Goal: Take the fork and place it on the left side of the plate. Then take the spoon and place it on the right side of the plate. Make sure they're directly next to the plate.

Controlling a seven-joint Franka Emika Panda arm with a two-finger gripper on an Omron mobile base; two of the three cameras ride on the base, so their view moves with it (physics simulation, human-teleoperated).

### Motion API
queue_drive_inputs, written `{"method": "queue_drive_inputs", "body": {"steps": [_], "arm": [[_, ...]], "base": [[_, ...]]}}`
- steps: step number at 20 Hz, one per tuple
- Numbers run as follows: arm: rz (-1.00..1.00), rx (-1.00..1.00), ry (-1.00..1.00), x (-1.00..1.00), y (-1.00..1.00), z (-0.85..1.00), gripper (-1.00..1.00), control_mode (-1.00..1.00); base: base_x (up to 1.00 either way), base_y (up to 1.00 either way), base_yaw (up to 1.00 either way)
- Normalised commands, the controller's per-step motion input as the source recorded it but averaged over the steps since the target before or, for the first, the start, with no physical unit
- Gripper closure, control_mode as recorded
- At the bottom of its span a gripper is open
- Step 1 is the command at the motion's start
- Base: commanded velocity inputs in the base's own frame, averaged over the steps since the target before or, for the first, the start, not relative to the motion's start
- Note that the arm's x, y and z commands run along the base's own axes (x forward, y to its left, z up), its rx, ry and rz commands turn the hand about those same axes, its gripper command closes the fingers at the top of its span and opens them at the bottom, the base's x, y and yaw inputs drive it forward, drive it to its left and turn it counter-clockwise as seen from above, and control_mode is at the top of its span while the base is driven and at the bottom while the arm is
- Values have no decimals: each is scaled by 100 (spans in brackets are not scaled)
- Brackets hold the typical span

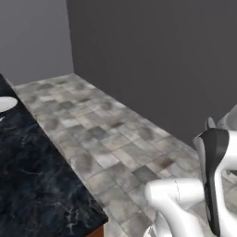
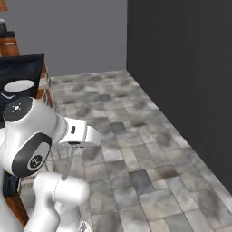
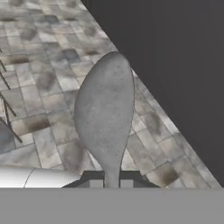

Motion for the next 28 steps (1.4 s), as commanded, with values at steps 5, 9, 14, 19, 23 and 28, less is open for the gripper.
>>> {"method": "queue_drive_inputs", "body": {"steps": [5,9,14,19,23,28], "arm": [[0,0,0,0,0,0,100,100],[0,0,0,0,0,0,100,100],[0,0,0,0,0,0,100,100],[0,0,0,0,0,0,100,100],[0,0,0,0,0,0,100,100],[0,0,0,0,0,0,100,100]], "base": [[100,-18,45],[100,-31,45],[100,-44,43],[100,-60,40],[100,-58,39],[100,-53,42]]}}
